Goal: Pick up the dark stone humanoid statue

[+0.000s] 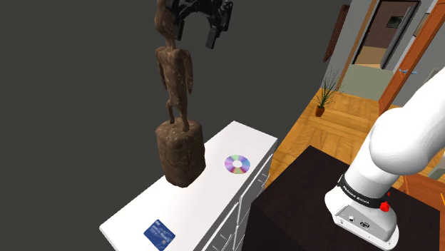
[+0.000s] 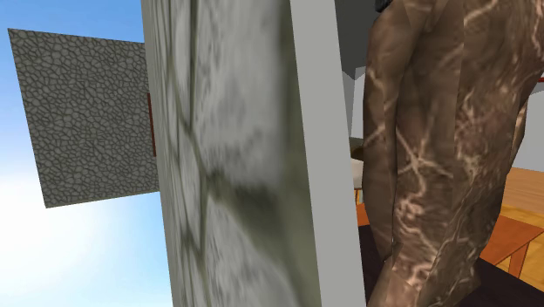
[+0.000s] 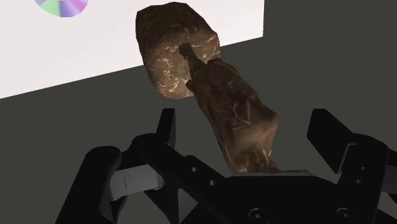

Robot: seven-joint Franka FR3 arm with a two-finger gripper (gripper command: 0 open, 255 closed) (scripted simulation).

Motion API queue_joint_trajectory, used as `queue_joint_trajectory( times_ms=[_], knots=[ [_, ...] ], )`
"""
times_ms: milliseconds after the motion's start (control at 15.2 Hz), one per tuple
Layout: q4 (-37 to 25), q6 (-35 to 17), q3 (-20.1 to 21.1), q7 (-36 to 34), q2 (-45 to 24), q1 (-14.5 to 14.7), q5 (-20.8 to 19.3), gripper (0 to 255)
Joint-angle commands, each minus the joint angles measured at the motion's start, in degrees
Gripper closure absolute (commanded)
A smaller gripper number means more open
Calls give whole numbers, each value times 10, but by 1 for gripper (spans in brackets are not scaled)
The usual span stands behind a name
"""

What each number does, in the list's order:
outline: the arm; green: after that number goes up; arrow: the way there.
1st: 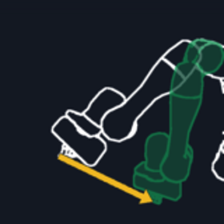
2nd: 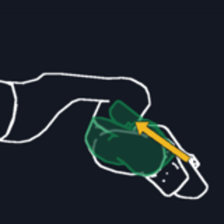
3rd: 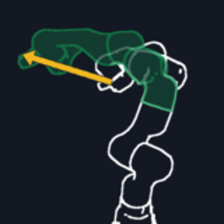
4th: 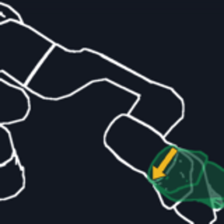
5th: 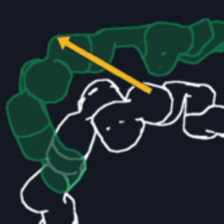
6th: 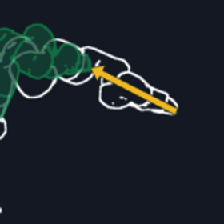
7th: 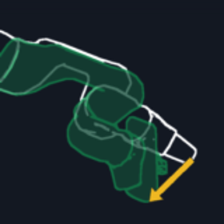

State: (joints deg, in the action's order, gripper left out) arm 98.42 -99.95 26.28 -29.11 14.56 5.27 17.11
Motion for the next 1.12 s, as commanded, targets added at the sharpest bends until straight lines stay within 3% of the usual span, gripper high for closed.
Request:
queue_joint_trajectory(
  times_ms=[0,594,660,1056],
  knots=[
    [-42,-3,20,-28,-37,3,-14,0],
    [36,-60,19,-11,-16,6,-1,0],
    [36,-60,19,-11,-17,6,-1,255],
    [36,-60,19,-11,-17,6,-1,255]
  ],
)
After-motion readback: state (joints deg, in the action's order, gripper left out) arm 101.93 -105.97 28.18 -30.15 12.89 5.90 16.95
